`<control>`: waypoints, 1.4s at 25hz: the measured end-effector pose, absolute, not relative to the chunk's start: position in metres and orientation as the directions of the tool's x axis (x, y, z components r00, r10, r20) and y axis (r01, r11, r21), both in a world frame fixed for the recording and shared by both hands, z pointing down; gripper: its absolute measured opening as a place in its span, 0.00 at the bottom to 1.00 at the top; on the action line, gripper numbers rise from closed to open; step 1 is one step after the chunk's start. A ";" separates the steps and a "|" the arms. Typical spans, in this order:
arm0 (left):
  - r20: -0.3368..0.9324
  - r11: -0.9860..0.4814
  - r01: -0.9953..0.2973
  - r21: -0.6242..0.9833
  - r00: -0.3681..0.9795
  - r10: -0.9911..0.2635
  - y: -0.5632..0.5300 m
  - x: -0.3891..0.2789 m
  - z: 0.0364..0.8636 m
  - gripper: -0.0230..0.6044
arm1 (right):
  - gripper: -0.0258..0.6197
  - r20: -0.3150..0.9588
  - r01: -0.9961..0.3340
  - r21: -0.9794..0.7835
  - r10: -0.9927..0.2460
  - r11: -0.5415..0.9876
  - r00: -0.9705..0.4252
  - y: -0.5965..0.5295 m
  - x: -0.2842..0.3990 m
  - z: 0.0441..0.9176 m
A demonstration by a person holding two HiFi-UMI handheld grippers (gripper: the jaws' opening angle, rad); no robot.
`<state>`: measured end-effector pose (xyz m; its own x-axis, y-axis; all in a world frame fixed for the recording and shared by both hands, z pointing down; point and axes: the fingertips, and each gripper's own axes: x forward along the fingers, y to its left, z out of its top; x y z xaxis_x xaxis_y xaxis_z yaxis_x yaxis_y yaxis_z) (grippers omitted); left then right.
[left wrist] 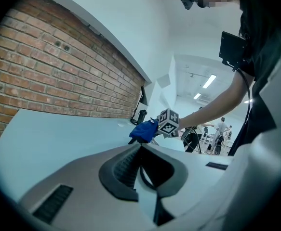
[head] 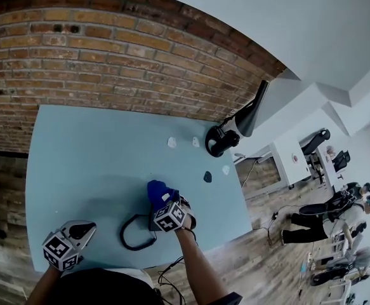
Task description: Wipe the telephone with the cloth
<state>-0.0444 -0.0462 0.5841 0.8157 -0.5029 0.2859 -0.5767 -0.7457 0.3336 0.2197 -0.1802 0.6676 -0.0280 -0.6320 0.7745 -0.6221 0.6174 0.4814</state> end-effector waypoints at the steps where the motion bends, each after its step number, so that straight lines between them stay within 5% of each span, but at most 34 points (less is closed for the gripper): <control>1: 0.283 -0.746 -0.576 0.335 0.816 -0.504 -0.047 -0.044 0.583 0.08 | 0.19 0.775 -0.619 0.484 -0.631 0.618 -0.026 -0.180 0.219 0.668; 35: 0.275 -0.766 -0.548 0.336 0.835 -0.477 -0.037 -0.028 0.585 0.08 | 0.18 0.777 -0.680 0.422 -0.625 0.599 -0.068 -0.138 0.214 0.688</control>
<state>-0.0285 -0.0372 0.5848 0.8347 -0.4771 0.2751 -0.5485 -0.7657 0.3360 0.2143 -0.1383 0.6878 -0.0681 -0.6255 0.7773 -0.6803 0.5990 0.4224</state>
